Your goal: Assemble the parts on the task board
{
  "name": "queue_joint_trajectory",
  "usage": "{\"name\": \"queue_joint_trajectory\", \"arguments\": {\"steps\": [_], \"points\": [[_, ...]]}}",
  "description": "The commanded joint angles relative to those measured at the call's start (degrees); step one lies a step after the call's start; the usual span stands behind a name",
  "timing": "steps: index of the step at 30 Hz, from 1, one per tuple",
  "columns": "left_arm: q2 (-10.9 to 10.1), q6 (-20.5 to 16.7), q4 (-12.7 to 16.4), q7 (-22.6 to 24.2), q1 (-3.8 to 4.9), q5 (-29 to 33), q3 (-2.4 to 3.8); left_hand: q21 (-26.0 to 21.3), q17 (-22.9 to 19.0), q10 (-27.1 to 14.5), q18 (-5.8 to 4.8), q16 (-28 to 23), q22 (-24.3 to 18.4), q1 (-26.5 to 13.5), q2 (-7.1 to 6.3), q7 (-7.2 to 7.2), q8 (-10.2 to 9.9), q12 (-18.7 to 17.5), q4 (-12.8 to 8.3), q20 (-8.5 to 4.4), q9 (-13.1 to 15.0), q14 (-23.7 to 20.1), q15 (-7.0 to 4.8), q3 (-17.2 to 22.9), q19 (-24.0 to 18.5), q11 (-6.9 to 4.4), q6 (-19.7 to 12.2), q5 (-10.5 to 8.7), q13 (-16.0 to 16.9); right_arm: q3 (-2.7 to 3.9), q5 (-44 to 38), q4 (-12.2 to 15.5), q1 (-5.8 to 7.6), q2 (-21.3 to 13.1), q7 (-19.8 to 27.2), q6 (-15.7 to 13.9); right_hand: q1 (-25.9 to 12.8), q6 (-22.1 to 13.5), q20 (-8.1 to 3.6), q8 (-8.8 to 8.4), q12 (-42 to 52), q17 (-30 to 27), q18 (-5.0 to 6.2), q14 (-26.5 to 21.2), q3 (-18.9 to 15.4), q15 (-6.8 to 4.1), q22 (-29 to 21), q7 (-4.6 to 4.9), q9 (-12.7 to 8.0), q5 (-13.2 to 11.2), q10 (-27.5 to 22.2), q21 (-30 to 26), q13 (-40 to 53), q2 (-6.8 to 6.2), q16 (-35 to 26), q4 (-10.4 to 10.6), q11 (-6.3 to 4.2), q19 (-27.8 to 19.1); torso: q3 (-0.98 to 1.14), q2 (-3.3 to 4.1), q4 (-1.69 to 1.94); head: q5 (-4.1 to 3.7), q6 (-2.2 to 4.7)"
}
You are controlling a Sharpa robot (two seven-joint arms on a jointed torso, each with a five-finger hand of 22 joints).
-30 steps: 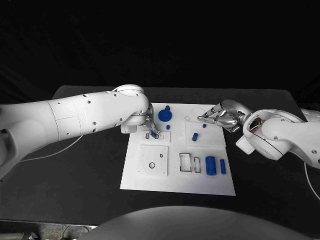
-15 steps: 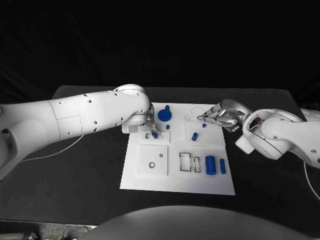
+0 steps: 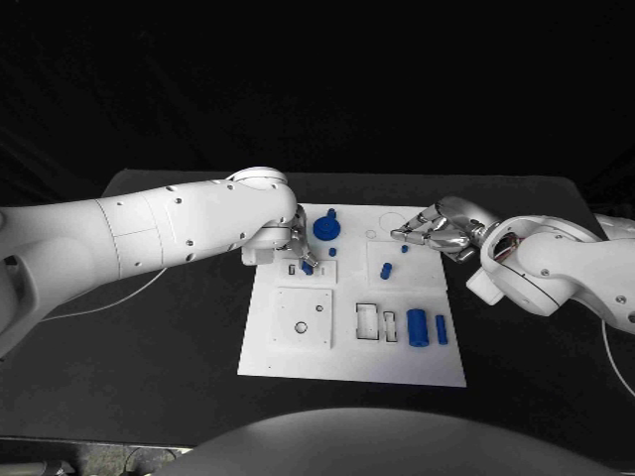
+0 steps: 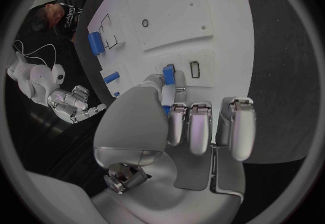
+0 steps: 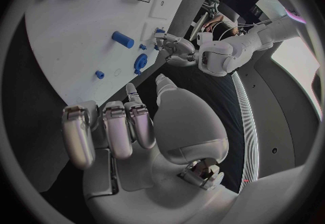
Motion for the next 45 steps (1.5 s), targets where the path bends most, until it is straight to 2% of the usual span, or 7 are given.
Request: {"name": "queue_joint_trajectory", "arguments": {"steps": [1, 15, 21, 23, 26, 30, 45], "points": [[0.26, 1.47, -0.13, -2.89, -0.01, 0.69, 0.02, 0.14, 15.09, 6.06, -0.85, 0.15, 15.09, 0.26, 0.51, -0.39, 0.11, 0.14, 0.06, -0.33, 0.2, 5.95, -0.24, 0.35, 5.92, -0.08, 0.35, -0.51, 15.09, 0.0, -0.63, 0.01, -0.05, 0.12, -0.05, 0.35, 0.43, 0.07, 0.44, 0.29, -0.29, 15.06, -0.81, 5.87, 0.11, 0.39, 15.06, 0.21, -0.02, 0.2, 6.11, 0.26, 15.08, 0.07, 0.23, -0.31, 0.38, 6.1, 0.02, -0.01, -0.01, 0.02, 0.01], [0.53, 1.49, -0.6, -3.24, -0.04, 0.85, 0.02, 0.14, 15.09, 6.06, -0.85, 0.15, 15.09, 0.16, 0.58, -0.28, -0.33, 0.14, 0.06, -0.29, 0.37, 5.95, -0.19, 0.57, 5.92, 0.02, 0.23, -1.6, 15.09, -0.01, -0.6, 0.19, -0.06, -0.04, -0.12, 0.34, 0.43, 0.07, 0.44, 0.29, -0.29, 15.06, -0.81, 5.87, 0.11, 0.39, 15.06, 0.21, -0.02, 0.2, 6.11, 0.26, 15.08, 0.07, 0.23, -0.31, 0.38, 6.1, 0.02, 0.01, 0.03, -0.06, 0.01], [0.48, 1.92, -0.64, -3.44, -0.05, 1.16, 0.01, 0.14, 15.09, 6.06, -0.85, 0.15, 15.09, -1.61, -0.06, 0.13, -1.48, 0.14, 0.11, -0.19, 0.31, 5.95, -0.01, -0.17, 5.92, 0.42, -0.36, -2.25, 15.09, -0.01, -0.6, 0.19, -0.07, 0.04, -0.07, 0.29, 0.43, 0.07, 0.44, 0.29, -0.29, 15.06, -0.81, 5.87, 0.11, 0.39, 15.06, 0.21, -0.02, 0.2, 6.11, 0.26, 15.08, 0.07, 0.23, -0.31, 0.38, 6.1, 0.02, 0.01, -0.01, -0.05, 0.01], [0.48, 2.02, -0.63, -3.53, -0.05, 1.25, 0.0, 0.14, 15.09, 6.06, -0.85, 0.15, 15.09, -3.45, -0.23, 0.41, -2.27, 0.14, 0.1, -0.06, 0.07, 5.95, 0.22, -0.99, 5.92, 0.66, -0.62, -3.07, 15.09, -0.01, -0.59, 0.19, -0.07, 0.06, -0.05, 0.25, 0.43, 0.07, 0.44, 0.29, -0.29, 15.06, -0.81, 5.87, 0.11, 0.39, 15.06, 0.21, -0.02, 0.2, 6.11, 0.26, 15.08, 0.07, 0.23, -0.31, 0.38, 6.1, 0.01, 0.01, 0.0, -0.09, 0.01], [0.49, 2.09, -0.59, -3.65, -0.06, 1.08, 0.0, 0.14, 15.09, 6.06, -0.85, 0.15, 15.09, -5.84, -0.58, 0.68, -3.09, 0.14, 0.14, 0.17, -0.13, 5.95, 0.47, -2.39, 5.92, 0.95, -0.65, -5.96, 15.09, -0.01, -0.57, 0.2, -0.07, 0.08, -0.03, 0.23, 0.43, 0.07, 0.44, 0.29, -0.29, 15.06, -0.81, 5.87, 0.11, 0.39, 15.06, 0.21, -0.02, 0.2, 6.11, 0.26, 15.08, 0.07, 0.23, -0.31, 0.38, 6.1, -0.01, 0.05, -0.01, -0.09, 0.01], [0.57, 2.13, -0.53, -3.79, -0.07, 0.86, -0.01, 0.14, 15.09, 6.06, -0.85, 0.15, 15.09, -9.14, -1.09, 0.98, -3.78, 0.14, 0.24, 0.43, -0.21, 5.95, 0.74, -4.83, 5.92, 1.22, -0.21, -11.03, 15.09, -0.01, -0.38, 0.23, -0.08, 0.03, -0.03, 0.2, 0.43, 0.07, 0.44, 0.29, -0.29, 15.06, -0.81, 5.87, 0.11, 0.39, 15.06, 0.21, -0.02, 0.2, 6.11, 0.26, 15.08, 0.07, 0.23, -0.31, 0.38, 6.1, 0.0, 0.04, -0.01, -0.05, 0.01], [0.56, 1.67, -0.34, -4.08, -0.11, -0.44, -0.01, 0.14, 15.09, 6.06, -0.85, 0.15, 15.09, -9.6, -0.52, 0.84, -4.05, 0.14, 0.22, 0.57, -0.07, 5.95, 0.75, -5.65, 5.92, 1.16, 0.37, -11.84, 15.09, -0.01, -0.18, 0.16, -0.1, -0.14, -0.11, 0.24, 0.45, -0.01, 0.44, 0.25, -0.29, 15.06, -0.81, 5.87, 0.05, 0.4, 15.06, 0.22, -0.04, 0.25, 6.11, 0.26, 15.08, 0.15, 0.23, -0.31, 0.4, 6.1, 0.01, -0.02, 0.0, -0.03, 0.01]]}}
